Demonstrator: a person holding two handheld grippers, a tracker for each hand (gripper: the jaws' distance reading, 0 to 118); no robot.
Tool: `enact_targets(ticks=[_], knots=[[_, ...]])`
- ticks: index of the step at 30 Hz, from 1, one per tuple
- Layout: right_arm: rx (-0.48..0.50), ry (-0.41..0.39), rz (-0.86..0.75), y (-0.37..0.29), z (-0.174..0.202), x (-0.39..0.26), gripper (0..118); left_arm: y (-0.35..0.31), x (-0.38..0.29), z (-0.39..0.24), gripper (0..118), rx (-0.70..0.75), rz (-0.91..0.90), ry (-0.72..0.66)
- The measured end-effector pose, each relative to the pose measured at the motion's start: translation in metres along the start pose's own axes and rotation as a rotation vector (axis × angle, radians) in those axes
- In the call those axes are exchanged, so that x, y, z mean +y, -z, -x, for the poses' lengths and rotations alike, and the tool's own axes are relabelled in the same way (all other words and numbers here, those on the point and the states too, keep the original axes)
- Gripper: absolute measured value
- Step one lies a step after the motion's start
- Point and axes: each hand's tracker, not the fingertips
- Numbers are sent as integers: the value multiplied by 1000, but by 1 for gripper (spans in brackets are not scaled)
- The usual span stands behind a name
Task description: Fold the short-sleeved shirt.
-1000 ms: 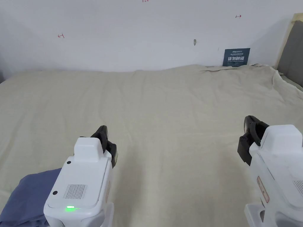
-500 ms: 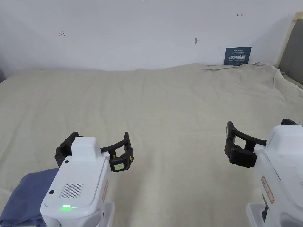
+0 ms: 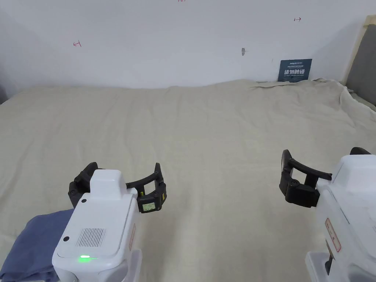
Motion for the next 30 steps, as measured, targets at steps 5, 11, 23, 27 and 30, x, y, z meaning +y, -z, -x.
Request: enact_targets(ticks=[5,11,23,27,30], knots=[[0,1,-2,-1,-1,0,107,0,0,0,118,1,0,6],[0,-3,-6,-1,-1,1,107,-1,0,0,118,7,-5,7],[1,6,-6,-2,0,0,107,-2,-1,0,118,15,-2,3],[1,2,-6,-2,0,0,107,-2,-1,0,118,15,-3,8],[4,1,-5,-1,1,-1,107,-2,-2,1,118,20,-1,2]])
